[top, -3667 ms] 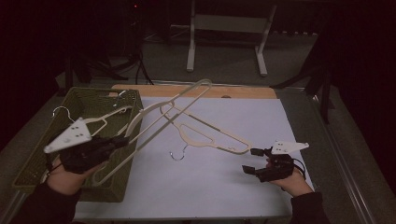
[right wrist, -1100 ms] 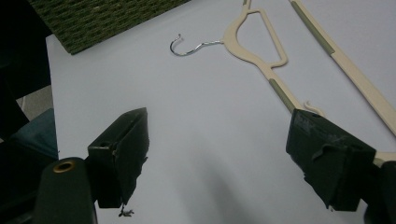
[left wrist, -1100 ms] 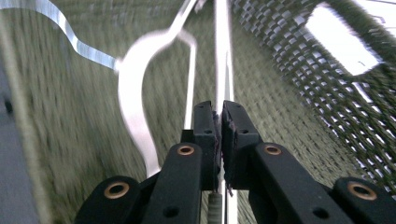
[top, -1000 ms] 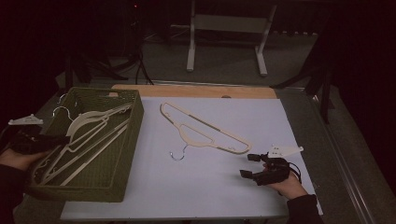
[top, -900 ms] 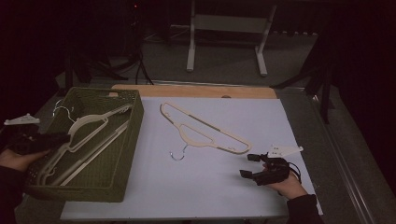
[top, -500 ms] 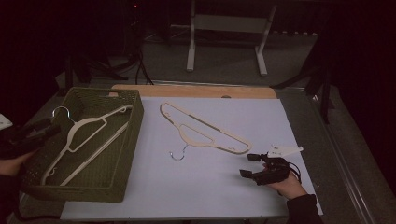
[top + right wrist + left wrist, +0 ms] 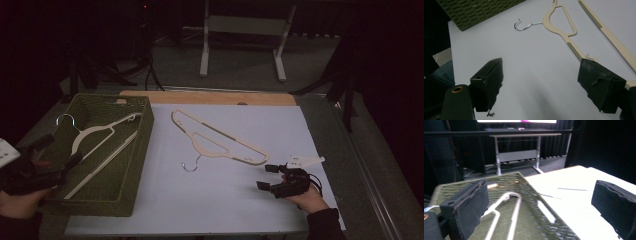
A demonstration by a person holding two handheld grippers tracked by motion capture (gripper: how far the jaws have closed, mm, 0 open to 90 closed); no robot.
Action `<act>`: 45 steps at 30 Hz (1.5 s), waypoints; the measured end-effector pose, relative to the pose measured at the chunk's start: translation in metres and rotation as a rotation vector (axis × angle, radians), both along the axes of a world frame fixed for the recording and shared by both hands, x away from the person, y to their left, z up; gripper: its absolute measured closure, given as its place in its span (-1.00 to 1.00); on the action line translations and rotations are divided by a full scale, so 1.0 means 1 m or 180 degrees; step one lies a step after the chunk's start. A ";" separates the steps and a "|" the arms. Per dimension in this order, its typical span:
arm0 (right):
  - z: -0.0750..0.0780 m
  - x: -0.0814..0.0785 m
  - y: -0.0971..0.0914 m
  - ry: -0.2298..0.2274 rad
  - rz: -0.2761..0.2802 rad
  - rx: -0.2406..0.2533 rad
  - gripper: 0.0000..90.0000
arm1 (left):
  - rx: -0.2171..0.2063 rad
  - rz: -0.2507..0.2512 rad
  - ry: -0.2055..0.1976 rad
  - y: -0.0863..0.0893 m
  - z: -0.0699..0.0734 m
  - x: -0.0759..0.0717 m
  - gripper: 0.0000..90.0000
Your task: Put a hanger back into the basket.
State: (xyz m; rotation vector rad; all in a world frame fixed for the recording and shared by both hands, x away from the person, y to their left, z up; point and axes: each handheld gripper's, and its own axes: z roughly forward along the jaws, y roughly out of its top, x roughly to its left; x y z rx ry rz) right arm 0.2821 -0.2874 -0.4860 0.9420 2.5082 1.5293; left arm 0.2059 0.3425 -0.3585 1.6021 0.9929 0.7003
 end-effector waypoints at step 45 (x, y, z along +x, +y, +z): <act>-0.022 0.107 0.096 0.0095 0.0037 -0.1406 0.03 | 0.0041 -0.1207 0.0315 -0.164 -0.054 0.017 -0.90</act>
